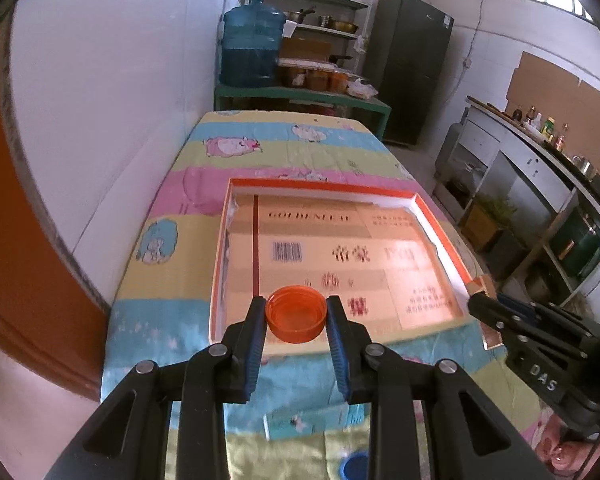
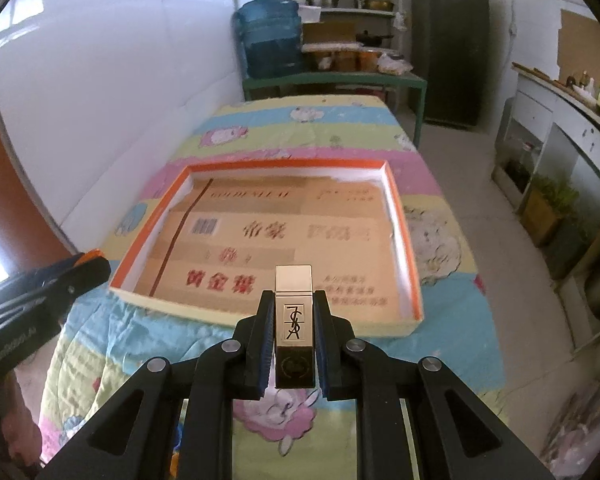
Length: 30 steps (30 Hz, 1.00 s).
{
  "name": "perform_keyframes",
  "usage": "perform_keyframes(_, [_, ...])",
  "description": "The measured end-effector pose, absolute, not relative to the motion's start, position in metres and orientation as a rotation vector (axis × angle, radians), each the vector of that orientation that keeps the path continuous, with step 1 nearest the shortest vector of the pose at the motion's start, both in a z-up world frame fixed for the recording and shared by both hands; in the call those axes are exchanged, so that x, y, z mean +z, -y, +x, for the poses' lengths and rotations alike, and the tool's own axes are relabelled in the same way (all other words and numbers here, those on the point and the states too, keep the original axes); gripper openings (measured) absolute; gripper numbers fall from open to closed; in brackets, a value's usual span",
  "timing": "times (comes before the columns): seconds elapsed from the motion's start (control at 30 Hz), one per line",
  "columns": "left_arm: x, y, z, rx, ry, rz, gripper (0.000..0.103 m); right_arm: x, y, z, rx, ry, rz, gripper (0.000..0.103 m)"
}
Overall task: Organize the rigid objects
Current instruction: 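Carry the orange cap and gold box over the tray with both tools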
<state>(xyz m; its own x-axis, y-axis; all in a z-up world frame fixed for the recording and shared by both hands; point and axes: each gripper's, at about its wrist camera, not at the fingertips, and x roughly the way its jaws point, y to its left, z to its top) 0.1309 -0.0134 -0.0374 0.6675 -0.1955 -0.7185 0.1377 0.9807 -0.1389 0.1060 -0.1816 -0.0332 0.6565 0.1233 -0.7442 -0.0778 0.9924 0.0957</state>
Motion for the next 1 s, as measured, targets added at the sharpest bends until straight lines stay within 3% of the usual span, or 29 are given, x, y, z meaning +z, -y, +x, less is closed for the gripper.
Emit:
perform_keyframes(0.37, [-0.022,0.029,0.187,-0.140,-0.780,-0.033,0.030,-0.012,0.202,0.149,0.116,-0.814,0.039,0.018])
perform_keyframes(1.0, [-0.028,0.042,0.274,-0.060,-0.780,-0.018,0.030,-0.022,0.194,0.235,0.226,-0.839,0.042,0.018])
